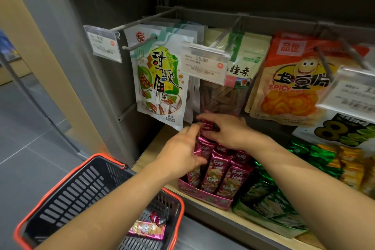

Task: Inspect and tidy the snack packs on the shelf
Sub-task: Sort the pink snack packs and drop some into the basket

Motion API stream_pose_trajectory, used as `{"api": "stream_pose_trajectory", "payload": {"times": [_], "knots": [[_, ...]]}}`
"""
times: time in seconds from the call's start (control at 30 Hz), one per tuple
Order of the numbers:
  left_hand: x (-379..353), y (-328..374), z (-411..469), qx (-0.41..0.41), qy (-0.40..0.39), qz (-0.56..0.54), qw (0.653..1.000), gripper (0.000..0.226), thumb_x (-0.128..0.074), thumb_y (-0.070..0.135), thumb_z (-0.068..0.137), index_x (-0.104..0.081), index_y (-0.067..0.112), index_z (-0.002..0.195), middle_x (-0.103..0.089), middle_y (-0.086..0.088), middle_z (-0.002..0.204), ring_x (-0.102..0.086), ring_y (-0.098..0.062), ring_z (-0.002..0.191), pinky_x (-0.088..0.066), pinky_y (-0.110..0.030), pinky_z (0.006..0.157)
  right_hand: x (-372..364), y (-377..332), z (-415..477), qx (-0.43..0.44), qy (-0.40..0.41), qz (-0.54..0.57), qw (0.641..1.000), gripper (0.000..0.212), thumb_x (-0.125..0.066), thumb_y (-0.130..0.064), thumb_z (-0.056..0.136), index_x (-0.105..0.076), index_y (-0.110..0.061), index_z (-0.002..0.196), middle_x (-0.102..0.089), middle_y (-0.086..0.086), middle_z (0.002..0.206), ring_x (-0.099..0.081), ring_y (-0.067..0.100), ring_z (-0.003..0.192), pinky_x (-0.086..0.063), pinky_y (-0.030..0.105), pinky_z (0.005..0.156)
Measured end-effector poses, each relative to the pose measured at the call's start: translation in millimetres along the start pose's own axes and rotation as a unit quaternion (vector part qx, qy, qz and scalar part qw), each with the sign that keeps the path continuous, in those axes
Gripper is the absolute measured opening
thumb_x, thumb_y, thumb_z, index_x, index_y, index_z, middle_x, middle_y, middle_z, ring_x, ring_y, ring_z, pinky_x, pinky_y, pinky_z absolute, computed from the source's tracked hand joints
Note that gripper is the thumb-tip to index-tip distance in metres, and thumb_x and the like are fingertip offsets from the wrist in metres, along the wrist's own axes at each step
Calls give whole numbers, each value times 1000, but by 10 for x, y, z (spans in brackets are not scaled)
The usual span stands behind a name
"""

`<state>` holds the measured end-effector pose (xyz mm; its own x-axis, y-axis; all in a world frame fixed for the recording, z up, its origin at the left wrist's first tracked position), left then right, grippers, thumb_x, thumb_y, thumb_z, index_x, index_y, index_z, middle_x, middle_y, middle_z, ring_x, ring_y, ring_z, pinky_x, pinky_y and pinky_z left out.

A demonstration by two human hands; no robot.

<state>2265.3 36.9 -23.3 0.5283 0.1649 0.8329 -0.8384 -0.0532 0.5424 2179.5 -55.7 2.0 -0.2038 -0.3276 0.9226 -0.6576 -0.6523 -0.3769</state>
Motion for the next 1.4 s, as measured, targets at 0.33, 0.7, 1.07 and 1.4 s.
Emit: {"api": "stream_pose_trajectory", "payload": {"times": [0.33, 0.7, 1.07, 1.4], "knots": [[168, -117, -136, -41, -66, 126, 989, 41, -81, 39, 74, -49, 25, 95, -55, 10, 77, -56, -13, 72, -45, -29, 65, 29, 26, -71, 18, 60, -10, 998, 33, -63, -48, 88, -51, -34, 115, -61, -9, 119, -55, 17, 113, -33, 40, 100], [67, 33, -104, -72, 18, 41, 996, 82, -84, 27, 69, -31, 26, 132, -34, 2, 131, -47, -21, 118, -49, -43, 98, 267, 48, -451, 9, 41, 34, 999, 49, -65, -58, 81, -55, -37, 124, -51, -6, 131, -44, 17, 125, -38, 44, 105], [-181, 244, 41, -130, -52, 171, 975, 87, -61, 63, 82, -16, 36, 152, -25, 5, 158, -15, -16, 145, -29, -38, 116, 69, 125, -985, -55, 143, -131, 979, 35, -69, -33, 82, -54, -34, 113, -53, -9, 120, -42, 19, 118, -35, 43, 95], [-237, 227, 77, -109, -23, 221, 969, 69, -55, 60, 87, -30, 27, 143, -29, 0, 151, -20, -21, 140, -35, -40, 110, -41, 235, -1021, -40, 91, -148, 984, 52, -56, -49, 89, -35, -41, 136, -46, -11, 138, -36, 19, 128, -32, 46, 101]]}}
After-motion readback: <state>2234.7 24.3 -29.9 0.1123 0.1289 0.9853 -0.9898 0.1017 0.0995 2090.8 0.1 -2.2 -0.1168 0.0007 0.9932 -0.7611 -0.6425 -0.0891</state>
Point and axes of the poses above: each hand's wrist, its own z-axis towards the middle knuckle, its own x-axis out of the back of the hand, y = z × x, the point moved 7 cm from there along z, towards the middle knuckle
